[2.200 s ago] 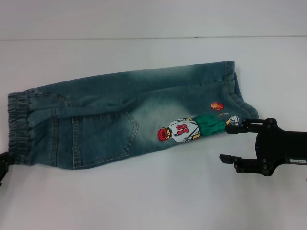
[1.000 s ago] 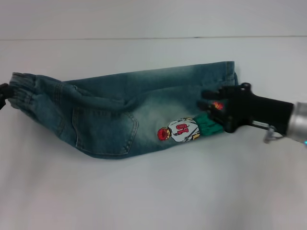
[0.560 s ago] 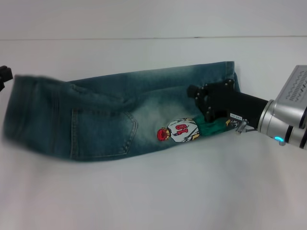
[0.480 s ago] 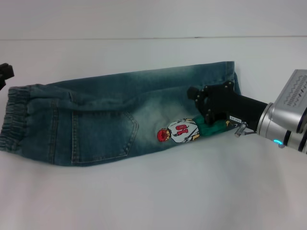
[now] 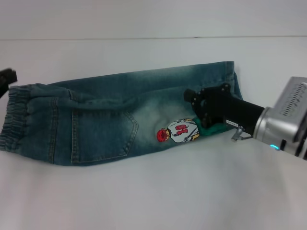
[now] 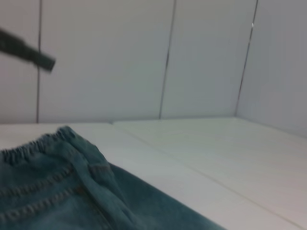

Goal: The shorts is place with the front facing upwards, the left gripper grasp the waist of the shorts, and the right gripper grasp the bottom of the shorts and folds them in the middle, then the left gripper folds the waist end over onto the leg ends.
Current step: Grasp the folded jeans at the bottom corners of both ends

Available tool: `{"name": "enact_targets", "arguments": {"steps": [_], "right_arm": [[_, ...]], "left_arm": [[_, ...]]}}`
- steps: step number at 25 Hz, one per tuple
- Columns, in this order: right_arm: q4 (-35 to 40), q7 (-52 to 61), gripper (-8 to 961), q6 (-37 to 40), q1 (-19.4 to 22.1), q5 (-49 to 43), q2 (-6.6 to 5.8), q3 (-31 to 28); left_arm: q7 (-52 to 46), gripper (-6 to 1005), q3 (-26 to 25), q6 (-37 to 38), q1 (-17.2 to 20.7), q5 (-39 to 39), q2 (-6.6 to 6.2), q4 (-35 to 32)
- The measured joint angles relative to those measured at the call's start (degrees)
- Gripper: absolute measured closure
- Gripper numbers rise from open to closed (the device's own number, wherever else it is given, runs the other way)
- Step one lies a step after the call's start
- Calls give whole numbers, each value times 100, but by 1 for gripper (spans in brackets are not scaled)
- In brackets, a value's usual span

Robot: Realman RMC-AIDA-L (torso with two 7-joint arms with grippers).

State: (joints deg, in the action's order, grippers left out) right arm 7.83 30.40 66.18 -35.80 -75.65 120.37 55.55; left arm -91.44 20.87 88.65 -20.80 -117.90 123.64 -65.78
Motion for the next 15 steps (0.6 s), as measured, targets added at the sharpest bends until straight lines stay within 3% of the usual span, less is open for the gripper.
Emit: {"name": "enact_targets", "arguments": {"steps": [4,9,15], "right_arm": [[547,578,949,463,308,-240,-83,279],[2298,2234,927,758,924,-1440,-86,445],[3801,3619,900,1689,1328,-2638,-173,136]], "left_arm": [[48,945,-4,73,252,-330,-33,-152],[263,855,-56,9,580,-506,39,-193],[1261,606,-330,-81,711,-482,67,497]]}}
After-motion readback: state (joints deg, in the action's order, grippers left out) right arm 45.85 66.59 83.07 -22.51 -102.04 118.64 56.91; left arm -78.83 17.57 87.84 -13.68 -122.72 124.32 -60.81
